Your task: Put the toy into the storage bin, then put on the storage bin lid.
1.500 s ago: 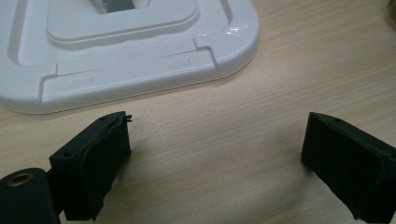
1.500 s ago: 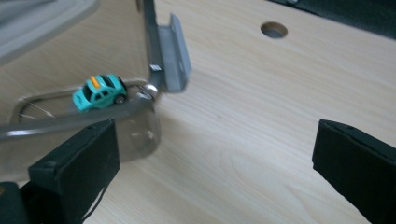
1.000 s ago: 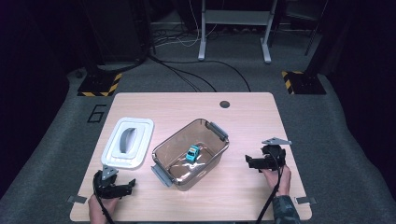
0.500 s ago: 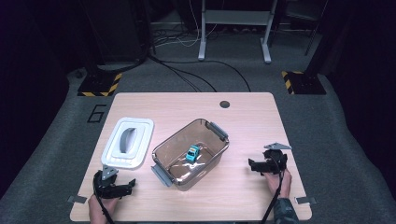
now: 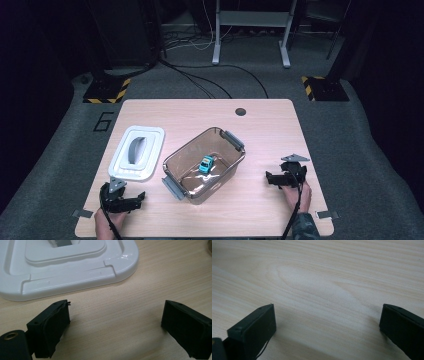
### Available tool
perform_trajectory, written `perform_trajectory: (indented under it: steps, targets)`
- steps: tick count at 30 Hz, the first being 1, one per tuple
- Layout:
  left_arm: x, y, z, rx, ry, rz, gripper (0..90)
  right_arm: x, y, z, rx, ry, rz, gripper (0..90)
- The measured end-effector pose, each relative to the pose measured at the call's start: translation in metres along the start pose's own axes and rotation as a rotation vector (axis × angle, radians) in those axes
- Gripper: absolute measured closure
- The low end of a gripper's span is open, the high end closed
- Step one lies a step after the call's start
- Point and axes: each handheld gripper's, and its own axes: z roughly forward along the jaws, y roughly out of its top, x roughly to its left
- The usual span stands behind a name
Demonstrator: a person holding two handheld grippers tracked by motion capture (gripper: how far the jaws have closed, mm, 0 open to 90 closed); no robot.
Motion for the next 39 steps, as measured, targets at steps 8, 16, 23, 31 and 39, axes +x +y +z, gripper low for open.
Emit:
perform_trajectory:
  steps: [8, 16, 23, 31, 39]
  targets:
    - [-0.001, 0.000, 0.000, -0.001, 0.006, 0.000, 7.6, 0.002, -0.002, 0.000, -0.017, -0.012, 0.002, 0.0]
    - [0.000, 0.000, 0.000, -0.005, 0.005, -0.002, 7.7, 0.002, -0.002, 0.000, -0.019, -0.015, 0.001, 0.0]
    - [0.000, 0.000, 0.000, 0.000, 0.004, 0.000, 7.7, 0.002, -0.002, 0.001, -0.018, -0.018, 0.003, 0.0]
    - [-0.001, 0.000, -0.001, -0.001, 0.004, 0.011, 7.5, 0.003, -0.002, 0.000, -0.020, -0.019, 0.007, 0.1]
    - [0.003, 0.013, -0.015, -0.063, 0.002, 0.016, 6.9, 0.003, -0.002, 0.001, -0.019, -0.018, 0.003, 0.1]
